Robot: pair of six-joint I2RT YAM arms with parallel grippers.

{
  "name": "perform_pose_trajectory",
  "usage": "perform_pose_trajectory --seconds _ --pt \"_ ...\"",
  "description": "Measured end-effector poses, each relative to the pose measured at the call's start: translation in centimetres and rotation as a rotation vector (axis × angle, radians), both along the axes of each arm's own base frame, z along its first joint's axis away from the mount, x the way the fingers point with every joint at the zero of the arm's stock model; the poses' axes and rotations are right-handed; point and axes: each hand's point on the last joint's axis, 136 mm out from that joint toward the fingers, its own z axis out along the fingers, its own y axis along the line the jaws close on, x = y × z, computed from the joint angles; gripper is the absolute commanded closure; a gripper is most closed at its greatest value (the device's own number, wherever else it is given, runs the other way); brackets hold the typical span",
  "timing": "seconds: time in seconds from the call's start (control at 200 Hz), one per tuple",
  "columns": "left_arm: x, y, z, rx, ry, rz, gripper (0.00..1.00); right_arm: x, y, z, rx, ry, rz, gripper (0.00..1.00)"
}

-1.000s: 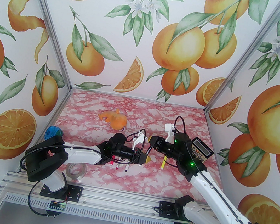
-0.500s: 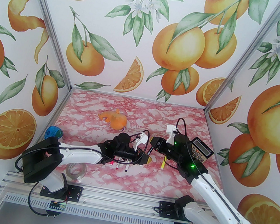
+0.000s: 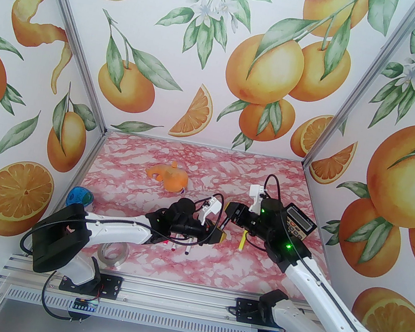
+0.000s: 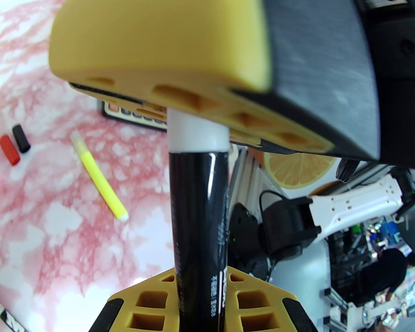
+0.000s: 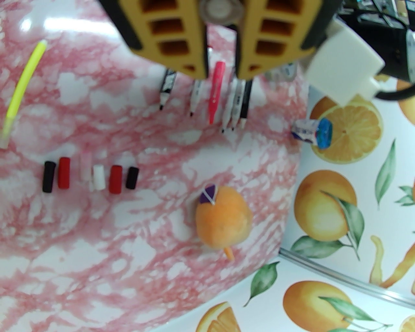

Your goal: Open the pen caps

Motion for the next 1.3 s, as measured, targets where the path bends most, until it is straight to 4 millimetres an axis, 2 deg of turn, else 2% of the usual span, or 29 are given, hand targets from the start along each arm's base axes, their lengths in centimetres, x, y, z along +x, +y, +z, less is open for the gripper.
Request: perform_pose_trajectory --seconds 0.37,0.61,0.866,0.906,0.976,1.041,1.126,1.301 --pt "0.7 -0.2 0.6 -0.001 -0.049 0.023 0.98 0.4 -0.2 0.9 0.033 -0.005 0.045 0.92" --pt "1.4 -0.6 0.7 0.066 -0.105 0.073 0.99 1.0 -0.8 1.3 -0.006 0.016 0.026 0.93" --pt "1.3 -0.7 0.7 0.069 -0.118 0.074 1.00 1.1 -1.3 1.0 -0.027 0.032 0.004 0.94" --pt "0.8 -0.4 -0.1 0.091 -0.106 0.058 1.00 2.0 -2.2 1.4 -0.047 0.007 -0.056 0.94" --pt "-0.8 -0.1 -2.1 0.153 -0.072 0.019 1.00 4.0 -5.0 2.7 -0.079 -0.046 -0.195 0.94" --pt "-2.1 0.2 -3.5 0.199 -0.048 -0.009 1.00 5.0 -6.6 3.8 -0.099 -0.085 -0.275 0.94" --pt "-2.7 0.4 -4.1 0.223 -0.035 -0.024 1.00 5.6 -7.4 4.7 -0.112 -0.118 -0.324 0.94" --pt "-2.7 0.8 -4.3 0.228 -0.030 -0.019 1.00 5.9 -8.1 4.7 -0.154 -0.137 -0.347 0.92"
